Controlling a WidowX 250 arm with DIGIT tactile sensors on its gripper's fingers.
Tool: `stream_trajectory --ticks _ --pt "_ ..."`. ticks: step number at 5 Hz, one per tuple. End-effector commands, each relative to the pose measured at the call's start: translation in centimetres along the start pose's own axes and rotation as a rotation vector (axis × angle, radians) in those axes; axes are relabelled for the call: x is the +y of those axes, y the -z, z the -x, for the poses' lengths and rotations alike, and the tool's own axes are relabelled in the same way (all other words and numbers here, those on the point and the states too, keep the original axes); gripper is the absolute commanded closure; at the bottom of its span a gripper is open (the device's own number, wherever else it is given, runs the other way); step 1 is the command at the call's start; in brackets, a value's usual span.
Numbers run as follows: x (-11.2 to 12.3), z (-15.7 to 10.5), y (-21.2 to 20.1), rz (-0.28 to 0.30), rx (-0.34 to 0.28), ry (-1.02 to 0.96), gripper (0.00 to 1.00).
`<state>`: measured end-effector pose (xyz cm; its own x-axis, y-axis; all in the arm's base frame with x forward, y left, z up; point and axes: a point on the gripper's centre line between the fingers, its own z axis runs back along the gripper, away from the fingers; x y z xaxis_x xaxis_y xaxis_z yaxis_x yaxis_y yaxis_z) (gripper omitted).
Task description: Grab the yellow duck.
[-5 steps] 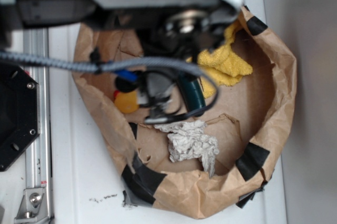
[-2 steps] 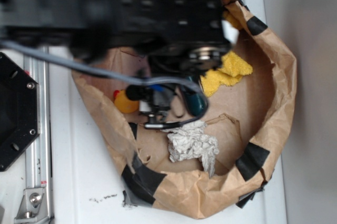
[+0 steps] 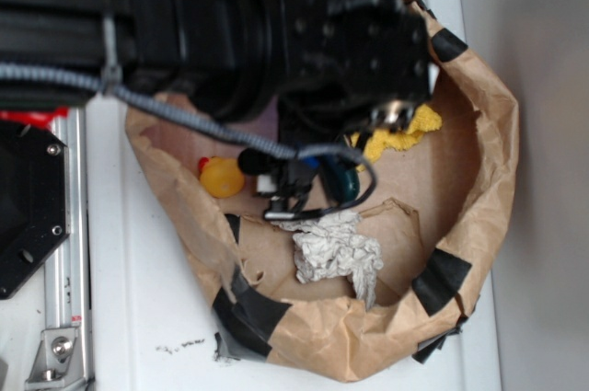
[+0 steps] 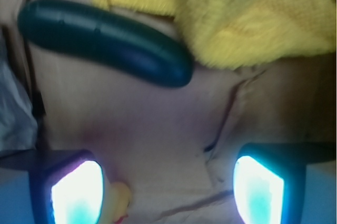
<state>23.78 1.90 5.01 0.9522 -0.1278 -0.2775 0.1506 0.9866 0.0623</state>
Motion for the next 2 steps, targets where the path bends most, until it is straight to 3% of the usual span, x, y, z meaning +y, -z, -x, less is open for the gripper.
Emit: stream_trajectory --ticks 1,2 --pt "0.13 1.58 -0.84 -0.027 -0.023 0.034 0.0" --pt "0.52 2.51 -0.56 -0.021 -0.033 0.043 0.0"
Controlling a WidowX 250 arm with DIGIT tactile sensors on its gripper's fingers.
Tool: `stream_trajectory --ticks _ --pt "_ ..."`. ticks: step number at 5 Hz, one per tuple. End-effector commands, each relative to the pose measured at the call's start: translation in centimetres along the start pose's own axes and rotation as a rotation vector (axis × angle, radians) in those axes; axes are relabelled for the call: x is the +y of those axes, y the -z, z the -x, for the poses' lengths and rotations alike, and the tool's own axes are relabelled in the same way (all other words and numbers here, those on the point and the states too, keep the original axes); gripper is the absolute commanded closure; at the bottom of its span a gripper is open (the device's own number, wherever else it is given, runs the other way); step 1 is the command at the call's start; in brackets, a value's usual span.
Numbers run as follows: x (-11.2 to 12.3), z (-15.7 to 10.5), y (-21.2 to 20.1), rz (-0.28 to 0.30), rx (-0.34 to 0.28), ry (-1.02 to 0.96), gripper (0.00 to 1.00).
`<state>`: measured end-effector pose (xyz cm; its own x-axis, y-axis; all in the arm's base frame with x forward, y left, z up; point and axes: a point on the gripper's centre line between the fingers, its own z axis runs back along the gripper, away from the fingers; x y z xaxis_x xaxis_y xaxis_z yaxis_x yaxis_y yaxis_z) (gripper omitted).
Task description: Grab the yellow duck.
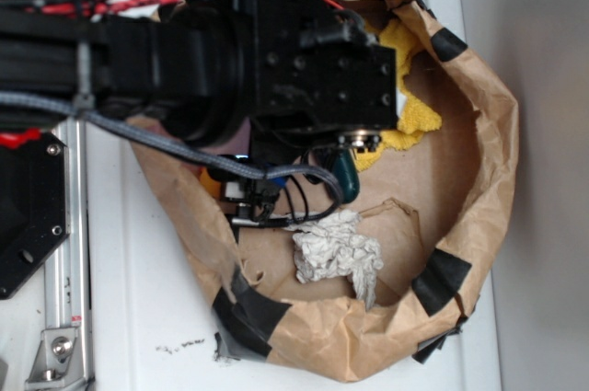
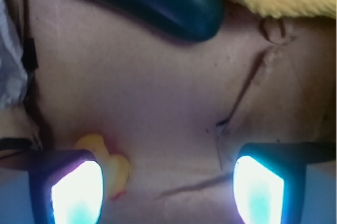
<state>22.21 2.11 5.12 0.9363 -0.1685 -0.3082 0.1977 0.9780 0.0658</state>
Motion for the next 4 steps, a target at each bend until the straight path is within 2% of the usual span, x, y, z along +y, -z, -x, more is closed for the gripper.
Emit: stream_trajectory --ticks 1,2,4 --pt "0.49 1.4 -0.68 -0.004 -0.073 0.016 0.0" --pt "-0.33 1.38 -0.17 0.014 -0.078 0.044 0.0" --pt "-0.33 1.38 -0.17 0.014 -0.078 0.044 0.0"
